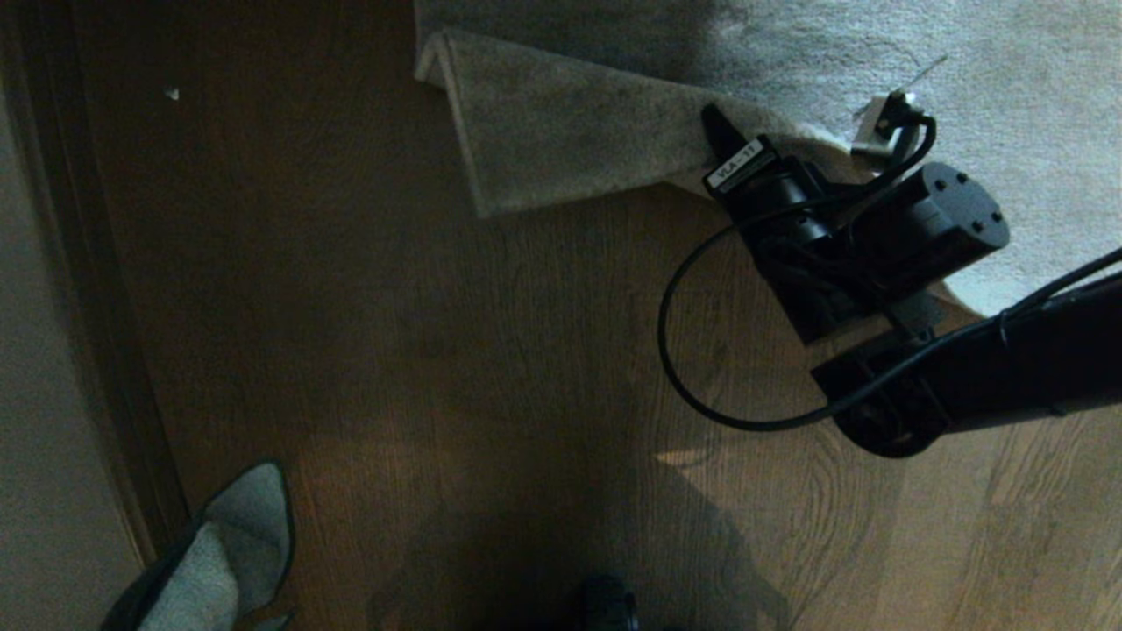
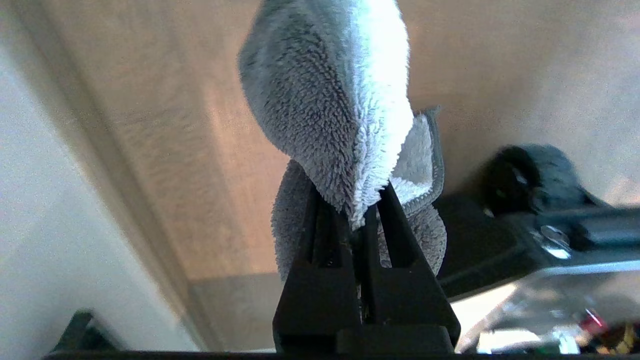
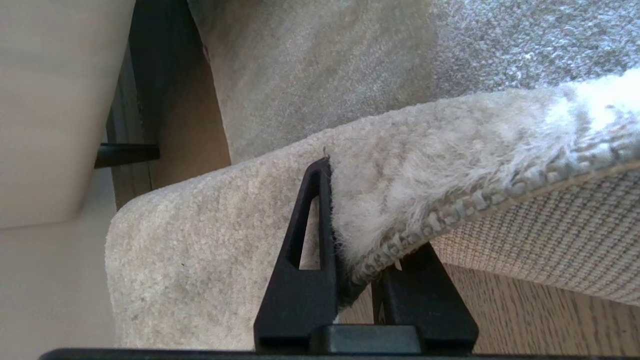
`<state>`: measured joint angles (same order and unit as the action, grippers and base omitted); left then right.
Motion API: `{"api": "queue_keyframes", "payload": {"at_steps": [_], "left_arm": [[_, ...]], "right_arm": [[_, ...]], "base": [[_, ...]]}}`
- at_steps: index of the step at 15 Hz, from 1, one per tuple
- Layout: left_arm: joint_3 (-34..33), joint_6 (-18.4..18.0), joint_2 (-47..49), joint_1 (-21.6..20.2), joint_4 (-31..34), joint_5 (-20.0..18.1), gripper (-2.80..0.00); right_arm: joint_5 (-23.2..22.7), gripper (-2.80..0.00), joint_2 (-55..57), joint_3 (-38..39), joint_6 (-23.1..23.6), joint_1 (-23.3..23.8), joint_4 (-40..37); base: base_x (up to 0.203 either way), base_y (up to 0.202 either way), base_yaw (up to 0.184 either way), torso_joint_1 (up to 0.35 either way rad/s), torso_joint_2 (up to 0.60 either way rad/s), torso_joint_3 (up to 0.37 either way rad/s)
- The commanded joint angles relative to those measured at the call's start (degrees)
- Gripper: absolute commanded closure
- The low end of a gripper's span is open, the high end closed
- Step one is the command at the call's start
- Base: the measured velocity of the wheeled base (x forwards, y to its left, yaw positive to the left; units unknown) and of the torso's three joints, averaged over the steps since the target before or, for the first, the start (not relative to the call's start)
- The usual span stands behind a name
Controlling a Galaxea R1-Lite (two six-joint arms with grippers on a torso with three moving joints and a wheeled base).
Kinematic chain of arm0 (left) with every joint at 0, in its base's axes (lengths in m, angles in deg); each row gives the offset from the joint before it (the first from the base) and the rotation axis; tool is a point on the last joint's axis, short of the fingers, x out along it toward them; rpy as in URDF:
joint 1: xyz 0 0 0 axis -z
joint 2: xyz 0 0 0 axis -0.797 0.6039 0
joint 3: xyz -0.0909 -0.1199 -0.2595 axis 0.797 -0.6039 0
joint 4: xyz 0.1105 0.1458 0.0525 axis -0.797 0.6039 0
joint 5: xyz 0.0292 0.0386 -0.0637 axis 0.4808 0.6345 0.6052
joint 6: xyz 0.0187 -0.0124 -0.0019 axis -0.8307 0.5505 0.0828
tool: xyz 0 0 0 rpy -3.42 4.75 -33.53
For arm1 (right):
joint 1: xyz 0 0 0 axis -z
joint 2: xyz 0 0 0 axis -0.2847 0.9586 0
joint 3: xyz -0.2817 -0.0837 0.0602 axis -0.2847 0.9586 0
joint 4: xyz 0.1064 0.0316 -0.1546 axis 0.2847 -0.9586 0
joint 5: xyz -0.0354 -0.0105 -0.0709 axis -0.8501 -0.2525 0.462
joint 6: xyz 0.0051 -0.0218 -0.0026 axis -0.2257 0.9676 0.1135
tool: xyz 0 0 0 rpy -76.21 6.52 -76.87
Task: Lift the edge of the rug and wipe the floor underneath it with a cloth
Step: Lay down the carpet
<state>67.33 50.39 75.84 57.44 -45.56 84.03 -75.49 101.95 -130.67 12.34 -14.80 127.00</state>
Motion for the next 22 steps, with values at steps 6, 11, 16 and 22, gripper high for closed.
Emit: {"api": "queue_keyframes", "payload": {"at_steps": [6, 11, 16, 22], "left_arm": [[0.0, 0.0, -12.6, -4.7, 0.0, 0.0, 0.0], [0.0, 0.1, -15.9, -4.7, 0.1, 0.2, 0.0], [-0.1, 0.1, -15.9, -4.6, 0.1, 0.2, 0.0], [-0.1, 0.1, -15.9, -4.6, 0.1, 0.2, 0.0]], "right_arm": [[0.3, 0.0, -2.3, 2.3, 0.2, 0.1, 2.8], [0.3, 0.0, -4.7, 4.5, 0.0, 1.2, 2.8], [1.3, 0.0, -4.7, 5.9, 1.7, 1.0, 2.8], [2.7, 0.0, -4.2, 5.8, 2.0, 1.1, 2.8]], "base": [[0.0, 0.0, 0.0, 0.0, 0.0, 0.0], [0.0, 0.0, 0.0, 0.0, 0.0, 0.0], [0.0, 0.0, 0.0, 0.0, 0.0, 0.0], [0.0, 0.0, 0.0, 0.0, 0.0, 0.0]]}}
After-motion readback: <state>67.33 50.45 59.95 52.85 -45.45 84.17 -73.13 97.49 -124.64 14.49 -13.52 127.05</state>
